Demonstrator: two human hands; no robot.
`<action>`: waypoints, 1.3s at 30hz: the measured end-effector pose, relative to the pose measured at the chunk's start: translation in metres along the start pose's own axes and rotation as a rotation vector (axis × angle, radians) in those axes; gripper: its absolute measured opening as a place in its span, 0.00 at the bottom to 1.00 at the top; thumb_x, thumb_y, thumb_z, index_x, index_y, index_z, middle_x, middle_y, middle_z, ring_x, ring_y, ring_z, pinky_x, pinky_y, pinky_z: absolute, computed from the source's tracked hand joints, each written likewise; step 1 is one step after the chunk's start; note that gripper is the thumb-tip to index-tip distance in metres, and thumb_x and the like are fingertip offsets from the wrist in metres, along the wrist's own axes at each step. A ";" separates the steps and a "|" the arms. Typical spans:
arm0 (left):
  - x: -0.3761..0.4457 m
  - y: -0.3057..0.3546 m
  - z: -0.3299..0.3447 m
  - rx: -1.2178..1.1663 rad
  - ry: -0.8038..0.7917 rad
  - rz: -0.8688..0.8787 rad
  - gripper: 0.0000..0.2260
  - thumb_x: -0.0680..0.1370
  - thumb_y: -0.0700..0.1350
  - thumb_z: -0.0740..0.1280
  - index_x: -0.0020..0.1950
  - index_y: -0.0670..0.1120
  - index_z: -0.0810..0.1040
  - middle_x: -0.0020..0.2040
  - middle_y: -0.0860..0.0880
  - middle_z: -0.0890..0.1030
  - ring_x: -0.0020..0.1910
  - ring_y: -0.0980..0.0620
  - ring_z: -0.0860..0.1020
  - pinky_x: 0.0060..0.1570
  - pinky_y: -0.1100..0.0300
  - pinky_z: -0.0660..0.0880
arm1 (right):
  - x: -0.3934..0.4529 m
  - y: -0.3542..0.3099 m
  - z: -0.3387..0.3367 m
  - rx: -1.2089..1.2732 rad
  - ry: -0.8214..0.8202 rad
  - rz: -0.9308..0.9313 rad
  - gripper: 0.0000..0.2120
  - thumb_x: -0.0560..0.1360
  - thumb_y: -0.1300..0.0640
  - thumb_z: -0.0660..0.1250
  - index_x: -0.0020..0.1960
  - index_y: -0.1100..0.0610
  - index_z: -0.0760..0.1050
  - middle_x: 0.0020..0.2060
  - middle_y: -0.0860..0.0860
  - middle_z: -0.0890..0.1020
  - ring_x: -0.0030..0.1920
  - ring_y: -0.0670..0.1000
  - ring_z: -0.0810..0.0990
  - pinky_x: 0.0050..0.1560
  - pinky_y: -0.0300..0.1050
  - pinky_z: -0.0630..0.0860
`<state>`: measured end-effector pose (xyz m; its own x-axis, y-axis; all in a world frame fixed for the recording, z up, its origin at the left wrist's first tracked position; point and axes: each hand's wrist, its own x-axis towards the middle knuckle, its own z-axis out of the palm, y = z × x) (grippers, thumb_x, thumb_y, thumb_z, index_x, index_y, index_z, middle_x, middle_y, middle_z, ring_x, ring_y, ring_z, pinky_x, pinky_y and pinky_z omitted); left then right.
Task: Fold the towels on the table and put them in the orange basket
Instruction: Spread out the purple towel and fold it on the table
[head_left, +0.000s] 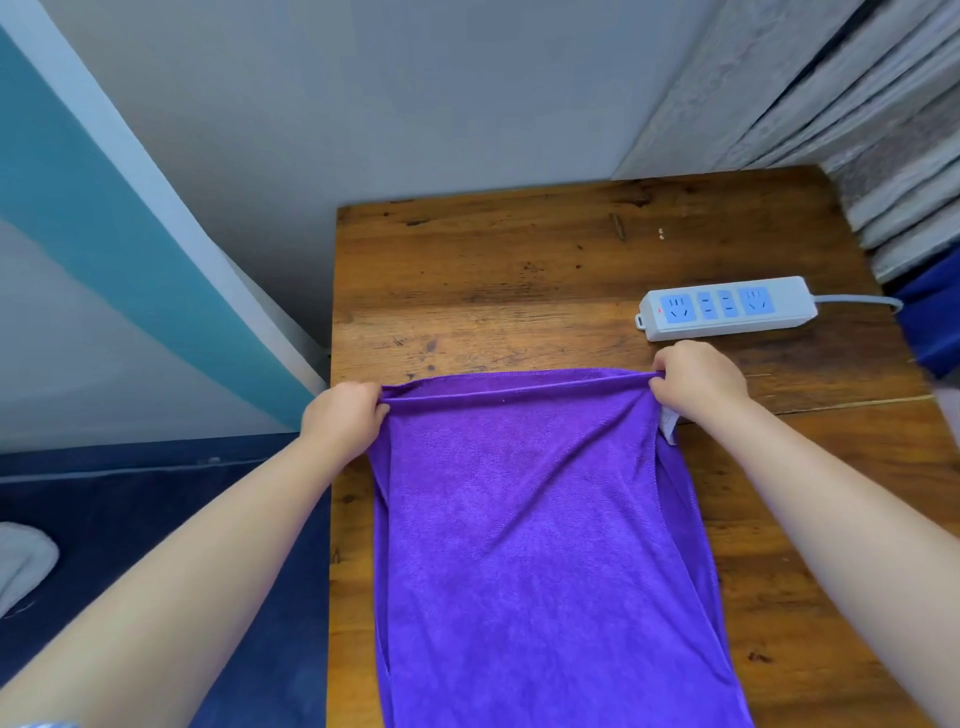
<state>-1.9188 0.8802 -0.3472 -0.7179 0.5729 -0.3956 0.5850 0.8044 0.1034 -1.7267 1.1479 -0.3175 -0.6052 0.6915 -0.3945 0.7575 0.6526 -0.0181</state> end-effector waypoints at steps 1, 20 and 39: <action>0.001 0.000 0.000 0.006 -0.006 -0.013 0.10 0.79 0.49 0.59 0.53 0.45 0.76 0.52 0.45 0.79 0.50 0.46 0.77 0.45 0.54 0.76 | 0.002 -0.001 0.002 -0.012 0.008 0.013 0.09 0.74 0.60 0.63 0.52 0.59 0.78 0.49 0.56 0.79 0.50 0.56 0.77 0.40 0.44 0.72; 0.015 0.011 -0.003 0.035 0.027 0.170 0.10 0.78 0.43 0.60 0.56 0.44 0.77 0.56 0.45 0.76 0.54 0.47 0.73 0.47 0.57 0.74 | 0.014 -0.007 0.005 0.113 -0.152 0.067 0.07 0.73 0.61 0.64 0.48 0.59 0.79 0.46 0.57 0.81 0.45 0.54 0.75 0.41 0.42 0.69; -0.011 -0.002 -0.033 0.185 -0.035 0.116 0.05 0.78 0.44 0.61 0.46 0.45 0.65 0.47 0.44 0.79 0.42 0.46 0.76 0.37 0.56 0.73 | -0.010 0.013 -0.036 0.236 -0.201 -0.032 0.11 0.70 0.61 0.71 0.30 0.56 0.73 0.36 0.52 0.77 0.40 0.49 0.74 0.30 0.37 0.66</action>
<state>-1.9246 0.8773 -0.3134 -0.6304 0.6514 -0.4223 0.7242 0.6893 -0.0180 -1.7193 1.1610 -0.2810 -0.5872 0.5813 -0.5632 0.7889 0.5669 -0.2374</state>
